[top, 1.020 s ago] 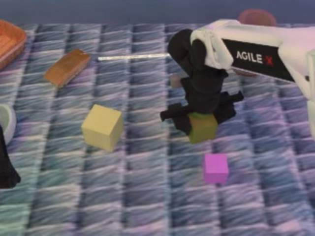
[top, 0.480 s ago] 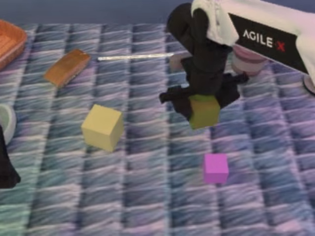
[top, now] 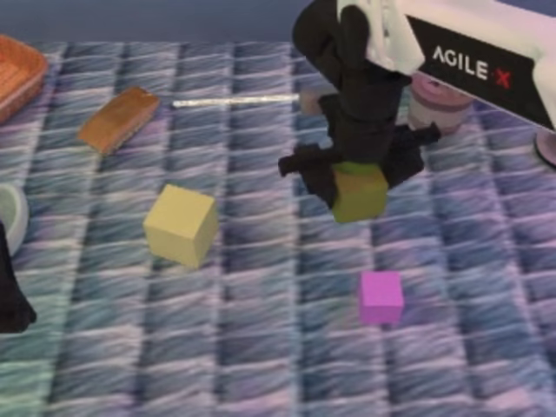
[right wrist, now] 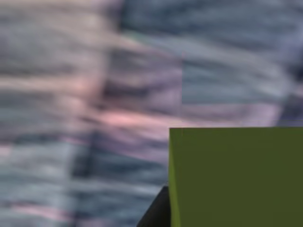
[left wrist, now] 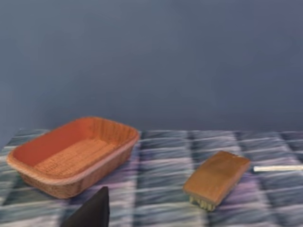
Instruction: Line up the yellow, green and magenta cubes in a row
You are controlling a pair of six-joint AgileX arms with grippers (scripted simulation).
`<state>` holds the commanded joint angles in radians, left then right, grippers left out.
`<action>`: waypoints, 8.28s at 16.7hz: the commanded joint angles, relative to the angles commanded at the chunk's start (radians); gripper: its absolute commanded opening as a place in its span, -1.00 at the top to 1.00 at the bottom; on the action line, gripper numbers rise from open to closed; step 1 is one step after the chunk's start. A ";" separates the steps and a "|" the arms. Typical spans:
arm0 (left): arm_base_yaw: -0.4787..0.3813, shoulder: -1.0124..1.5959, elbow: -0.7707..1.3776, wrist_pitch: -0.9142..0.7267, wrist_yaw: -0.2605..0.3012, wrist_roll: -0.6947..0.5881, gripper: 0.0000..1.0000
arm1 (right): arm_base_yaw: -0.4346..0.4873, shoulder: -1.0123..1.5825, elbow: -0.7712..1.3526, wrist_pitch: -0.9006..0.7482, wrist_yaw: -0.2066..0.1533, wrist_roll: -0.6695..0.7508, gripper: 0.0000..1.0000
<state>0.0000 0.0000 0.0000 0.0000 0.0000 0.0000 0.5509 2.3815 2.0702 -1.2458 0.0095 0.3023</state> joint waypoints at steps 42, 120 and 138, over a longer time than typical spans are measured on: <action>0.000 0.000 0.000 0.000 0.000 0.000 -1.00 | 0.208 -0.172 -0.498 0.326 0.006 0.474 -0.96; -0.381 2.272 1.567 -0.865 0.004 -0.020 -0.25 | -0.541 -2.381 -2.070 1.246 -0.010 -0.302 -1.00; -0.380 2.260 1.571 -0.872 0.003 -0.019 1.00 | -0.541 -2.381 -2.070 1.246 -0.010 -0.302 -1.00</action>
<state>-0.3805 2.2599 1.5712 -0.8719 0.0035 -0.0186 0.0100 0.0000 0.0000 0.0000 0.0000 0.0000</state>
